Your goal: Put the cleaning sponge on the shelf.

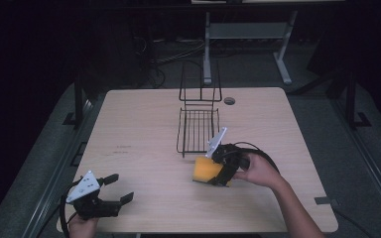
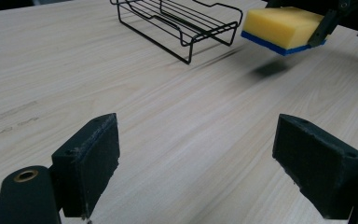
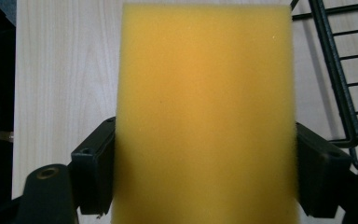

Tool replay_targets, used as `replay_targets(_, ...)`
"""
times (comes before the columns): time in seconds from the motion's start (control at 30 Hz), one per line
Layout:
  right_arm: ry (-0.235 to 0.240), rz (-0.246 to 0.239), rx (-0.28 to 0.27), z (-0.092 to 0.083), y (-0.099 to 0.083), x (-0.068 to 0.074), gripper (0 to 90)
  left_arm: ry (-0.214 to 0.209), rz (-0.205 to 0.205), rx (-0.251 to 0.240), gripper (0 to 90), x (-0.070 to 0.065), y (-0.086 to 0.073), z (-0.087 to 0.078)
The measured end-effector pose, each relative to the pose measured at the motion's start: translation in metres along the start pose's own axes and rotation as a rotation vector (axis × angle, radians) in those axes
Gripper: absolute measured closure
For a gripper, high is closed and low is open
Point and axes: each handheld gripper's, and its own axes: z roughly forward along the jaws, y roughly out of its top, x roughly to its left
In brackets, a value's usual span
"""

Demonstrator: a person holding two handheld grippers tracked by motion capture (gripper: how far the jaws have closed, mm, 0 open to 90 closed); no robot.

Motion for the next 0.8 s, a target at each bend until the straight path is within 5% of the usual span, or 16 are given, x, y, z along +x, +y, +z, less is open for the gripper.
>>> replay_targets(0.8, 0.026, 0.007, 0.018, -0.001, 0.027, -0.035, 21.5, 0.002, -0.002, -0.008, 14.0, 0.002, 0.0, -0.002)
